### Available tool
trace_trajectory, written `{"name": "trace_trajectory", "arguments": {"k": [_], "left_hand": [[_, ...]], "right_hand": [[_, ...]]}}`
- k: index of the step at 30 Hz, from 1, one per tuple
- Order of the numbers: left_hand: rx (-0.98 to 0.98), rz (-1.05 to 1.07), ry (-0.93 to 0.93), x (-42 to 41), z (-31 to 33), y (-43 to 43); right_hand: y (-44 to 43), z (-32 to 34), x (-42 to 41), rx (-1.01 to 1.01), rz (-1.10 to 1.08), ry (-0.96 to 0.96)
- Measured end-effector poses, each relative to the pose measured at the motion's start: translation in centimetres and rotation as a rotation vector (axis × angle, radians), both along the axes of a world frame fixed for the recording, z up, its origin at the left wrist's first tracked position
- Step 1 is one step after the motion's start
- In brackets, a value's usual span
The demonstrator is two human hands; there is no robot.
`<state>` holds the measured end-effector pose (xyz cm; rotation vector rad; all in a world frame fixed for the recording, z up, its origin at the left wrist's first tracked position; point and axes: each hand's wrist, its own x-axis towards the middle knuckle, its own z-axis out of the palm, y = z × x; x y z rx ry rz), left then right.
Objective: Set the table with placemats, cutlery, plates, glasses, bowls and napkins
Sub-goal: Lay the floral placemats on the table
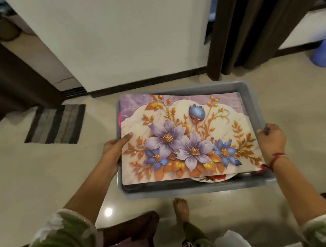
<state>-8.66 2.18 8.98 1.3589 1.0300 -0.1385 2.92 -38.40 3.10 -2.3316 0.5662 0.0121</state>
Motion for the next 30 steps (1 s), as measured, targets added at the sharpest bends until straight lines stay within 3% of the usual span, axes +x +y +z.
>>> {"name": "trace_trajectory", "arguments": {"k": [5, 10, 15, 22, 30], "left_hand": [[0.091, -0.040, -0.068, -7.8, 6.6, 1.0], [0.126, 0.075, -0.139, -21.3, 12.1, 1.4], [0.150, 0.230, -0.157, -34.7, 14.3, 1.6], [0.136, 0.457, -0.111, -52.0, 13.4, 1.5], [0.042, 0.576, 0.104, -62.9, 7.5, 0.2]], "right_hand": [[-0.1, 5.4, -3.3, -0.051, 0.099, -0.048], [4.0, 13.7, -10.1, -0.009, 0.222, -0.117], [7.6, 17.4, -18.7, 0.027, 0.437, -0.146], [12.3, 15.2, -30.3, 0.088, 0.641, -0.029], [14.8, 9.9, -37.5, 0.097, 0.739, 0.127]]}}
